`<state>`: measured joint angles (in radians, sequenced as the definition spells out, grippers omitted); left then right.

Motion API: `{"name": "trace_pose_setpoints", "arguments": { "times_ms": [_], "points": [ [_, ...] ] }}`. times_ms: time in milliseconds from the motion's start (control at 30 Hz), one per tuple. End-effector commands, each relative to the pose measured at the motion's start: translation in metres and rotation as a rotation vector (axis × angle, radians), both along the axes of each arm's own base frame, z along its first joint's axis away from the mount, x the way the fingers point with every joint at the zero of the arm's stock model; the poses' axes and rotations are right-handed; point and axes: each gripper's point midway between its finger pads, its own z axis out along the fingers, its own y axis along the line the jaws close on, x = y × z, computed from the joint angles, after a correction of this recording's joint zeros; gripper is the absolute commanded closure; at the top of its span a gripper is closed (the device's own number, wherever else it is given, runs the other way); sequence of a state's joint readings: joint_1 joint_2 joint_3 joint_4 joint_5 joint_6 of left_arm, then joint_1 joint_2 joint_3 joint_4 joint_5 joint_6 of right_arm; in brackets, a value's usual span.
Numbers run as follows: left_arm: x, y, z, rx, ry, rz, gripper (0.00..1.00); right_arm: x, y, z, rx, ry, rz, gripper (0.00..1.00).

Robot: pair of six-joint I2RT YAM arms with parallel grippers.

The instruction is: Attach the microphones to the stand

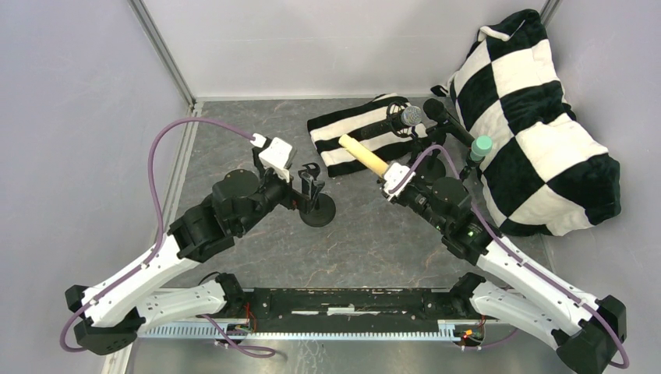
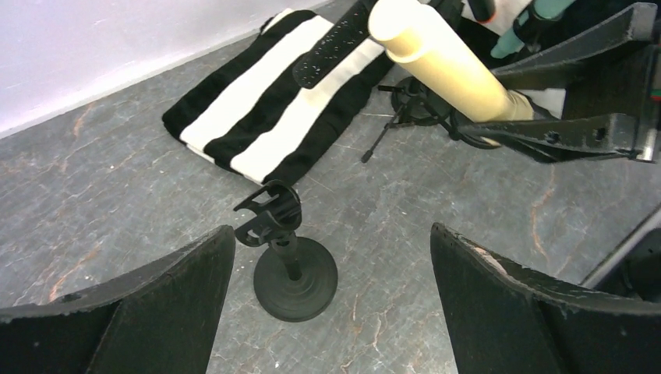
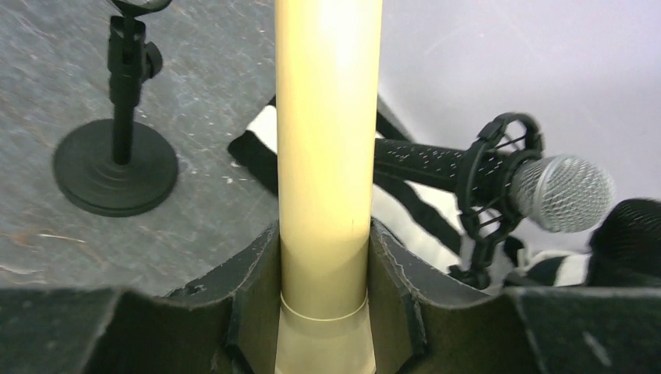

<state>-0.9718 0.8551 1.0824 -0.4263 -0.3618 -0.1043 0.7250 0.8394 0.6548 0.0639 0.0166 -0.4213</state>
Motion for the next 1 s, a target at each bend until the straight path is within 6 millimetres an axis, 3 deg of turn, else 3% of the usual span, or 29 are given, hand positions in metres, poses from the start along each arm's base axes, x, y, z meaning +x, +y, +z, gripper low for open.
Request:
{"name": "trace_pose_setpoints", "arguments": {
  "times_ms": [0,233,467,767,967],
  "points": [
    [-0.013,-0.001,0.022,-0.033,-0.04,-0.079,0.0,0.008,0.001,0.05,-0.125,-0.277,0.035,1.0],
    [-0.009,0.007,0.039,-0.054,-0.08,-0.036,0.0,-0.001,0.002,0.051,-0.428,-0.671,0.137,1.0],
    [-0.003,-0.002,0.048,-0.039,-0.126,-0.057,0.0,0.005,0.005,0.055,-0.713,-0.849,0.178,1.0],
    [-0.021,-0.04,0.04,0.059,-0.142,-0.309,0.01,-0.006,0.028,0.073,-0.7,-0.927,0.3,1.0],
    [-0.016,-0.06,0.021,0.14,-0.098,-0.37,0.03,-0.009,0.037,0.079,-0.703,-0.95,0.351,1.0]
  ]
}}
